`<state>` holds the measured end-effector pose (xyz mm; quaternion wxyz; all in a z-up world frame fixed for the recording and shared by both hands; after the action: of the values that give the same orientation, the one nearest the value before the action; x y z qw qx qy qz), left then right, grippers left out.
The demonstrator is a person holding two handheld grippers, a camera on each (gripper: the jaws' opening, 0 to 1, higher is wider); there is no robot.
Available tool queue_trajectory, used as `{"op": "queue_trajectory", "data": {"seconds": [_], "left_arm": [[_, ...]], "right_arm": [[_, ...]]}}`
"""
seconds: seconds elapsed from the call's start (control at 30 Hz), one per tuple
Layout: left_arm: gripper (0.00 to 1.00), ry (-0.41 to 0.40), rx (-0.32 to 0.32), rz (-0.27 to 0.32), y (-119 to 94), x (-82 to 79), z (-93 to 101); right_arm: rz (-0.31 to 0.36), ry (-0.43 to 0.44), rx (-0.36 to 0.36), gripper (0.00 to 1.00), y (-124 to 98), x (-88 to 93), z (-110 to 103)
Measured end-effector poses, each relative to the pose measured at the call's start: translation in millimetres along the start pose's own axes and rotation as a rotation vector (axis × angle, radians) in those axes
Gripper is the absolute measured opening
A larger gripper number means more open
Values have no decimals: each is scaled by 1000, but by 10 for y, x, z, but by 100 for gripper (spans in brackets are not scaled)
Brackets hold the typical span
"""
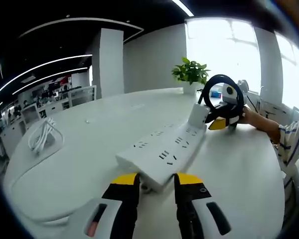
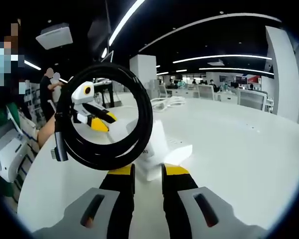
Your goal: Straighten the power strip on the desk, plug the charger into it
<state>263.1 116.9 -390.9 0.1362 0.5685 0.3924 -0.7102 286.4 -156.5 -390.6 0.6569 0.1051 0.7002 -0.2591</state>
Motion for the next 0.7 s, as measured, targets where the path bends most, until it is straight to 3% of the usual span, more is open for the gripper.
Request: {"op": "queue_trajectory", "data": {"seconds": [0.4,0.7], "left_arm": [[29,-36,-8,24,53,6,-13],[30,13,-42,24,108,-5,-16]], "right_arm": [[-5,-23,30,17,3,0,45],[-4,-20,45,17,3,-3,76]]}}
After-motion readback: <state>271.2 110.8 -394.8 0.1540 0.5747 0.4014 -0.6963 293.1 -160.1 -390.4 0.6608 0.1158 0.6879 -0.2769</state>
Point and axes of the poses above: the point that each gripper's makers call its tool centre point, and the gripper's own axes: y roughly forward along the fingers, z roughly to its right, x roughly out of its underside, the point moved 6 cm from there along -y, roughly backward along the fingers, and after that the axes turned 3 degrees about z, right-handed, at the moved point
